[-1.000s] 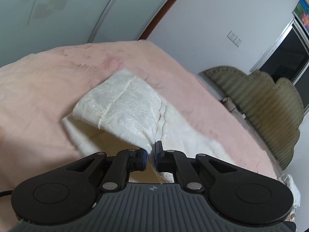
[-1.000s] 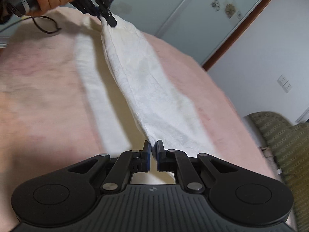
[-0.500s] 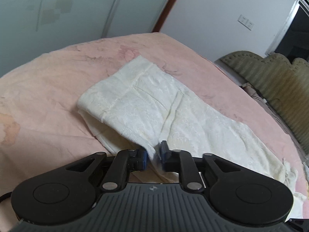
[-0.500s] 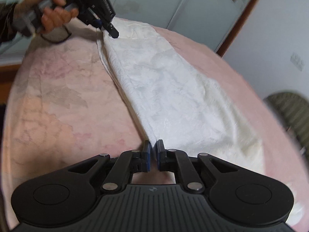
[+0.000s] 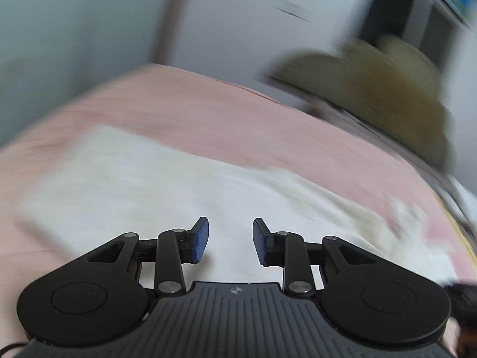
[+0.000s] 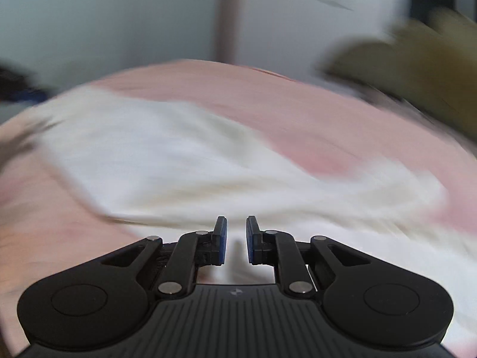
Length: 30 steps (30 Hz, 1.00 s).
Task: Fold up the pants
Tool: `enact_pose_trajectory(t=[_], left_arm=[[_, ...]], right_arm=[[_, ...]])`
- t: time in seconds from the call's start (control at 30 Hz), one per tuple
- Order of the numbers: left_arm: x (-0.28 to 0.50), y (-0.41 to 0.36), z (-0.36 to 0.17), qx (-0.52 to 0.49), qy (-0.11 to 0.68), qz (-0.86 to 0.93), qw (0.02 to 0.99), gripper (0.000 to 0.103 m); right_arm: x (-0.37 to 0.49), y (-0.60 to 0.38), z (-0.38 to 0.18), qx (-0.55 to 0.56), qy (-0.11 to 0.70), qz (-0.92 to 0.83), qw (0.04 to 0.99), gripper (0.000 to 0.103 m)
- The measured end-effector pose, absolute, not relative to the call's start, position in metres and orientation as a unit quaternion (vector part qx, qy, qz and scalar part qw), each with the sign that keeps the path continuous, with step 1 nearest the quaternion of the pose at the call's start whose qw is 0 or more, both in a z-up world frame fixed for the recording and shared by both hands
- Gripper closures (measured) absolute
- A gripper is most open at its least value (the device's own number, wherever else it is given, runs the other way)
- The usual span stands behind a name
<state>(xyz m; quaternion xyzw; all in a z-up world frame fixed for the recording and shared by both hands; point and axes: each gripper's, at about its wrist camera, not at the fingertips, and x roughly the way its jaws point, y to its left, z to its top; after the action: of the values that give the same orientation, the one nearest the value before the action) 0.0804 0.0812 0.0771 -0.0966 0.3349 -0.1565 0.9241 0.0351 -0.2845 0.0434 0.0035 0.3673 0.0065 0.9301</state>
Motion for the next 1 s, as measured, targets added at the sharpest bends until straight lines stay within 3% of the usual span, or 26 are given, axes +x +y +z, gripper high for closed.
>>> enact_pose_trajectory(t=[0.17, 0.27, 0.4, 0.47, 0.53, 0.57, 0.63, 0.77, 1.0], left_arm=[[0.081, -0.015, 0.07, -0.025, 0.359, -0.362, 0.86, 0.06], [0.075, -0.059, 0.064, 0.016, 0.344, -0.428, 0.836, 0.053], [0.072, -0.096, 0.052, 0.071, 0.326, -0.453, 0.827, 0.052], [0.073, -0.114, 0.043, 0.086, 0.325, -0.464, 0.82, 0.052], [0.076, -0.135, 0.034, 0.106, 0.323, -0.456, 0.823, 0.052], [0.077, -0.141, 0.03, 0.112, 0.322, -0.453, 0.824, 0.052], [0.083, -0.148, 0.021, 0.118, 0.325, -0.447, 0.825, 0.053], [0.087, -0.154, 0.009, 0.121, 0.318, -0.441, 0.831, 0.065], [0.079, -0.154, 0.002, 0.127, 0.282, -0.445, 0.84, 0.067]], right_arm=[[0.008, -0.334, 0.033, 0.108, 0.371, -0.033, 0.922, 0.089], [0.01, -0.347, 0.045, 0.092, 0.347, -0.086, 0.929, 0.088], [0.037, -0.371, 0.068, 0.101, 0.309, -0.105, 0.94, 0.087], [0.059, -0.383, 0.078, 0.099, 0.294, -0.107, 0.944, 0.078], [0.087, -0.392, 0.079, 0.101, 0.293, -0.113, 0.944, 0.046], [0.102, -0.395, 0.078, 0.105, 0.294, -0.116, 0.943, 0.041], [0.134, -0.403, 0.071, 0.11, 0.306, -0.118, 0.938, 0.041], [0.196, -0.402, 0.055, 0.065, 0.353, -0.137, 0.923, 0.041], [0.274, -0.412, 0.013, 0.041, 0.435, -0.179, 0.882, 0.041]])
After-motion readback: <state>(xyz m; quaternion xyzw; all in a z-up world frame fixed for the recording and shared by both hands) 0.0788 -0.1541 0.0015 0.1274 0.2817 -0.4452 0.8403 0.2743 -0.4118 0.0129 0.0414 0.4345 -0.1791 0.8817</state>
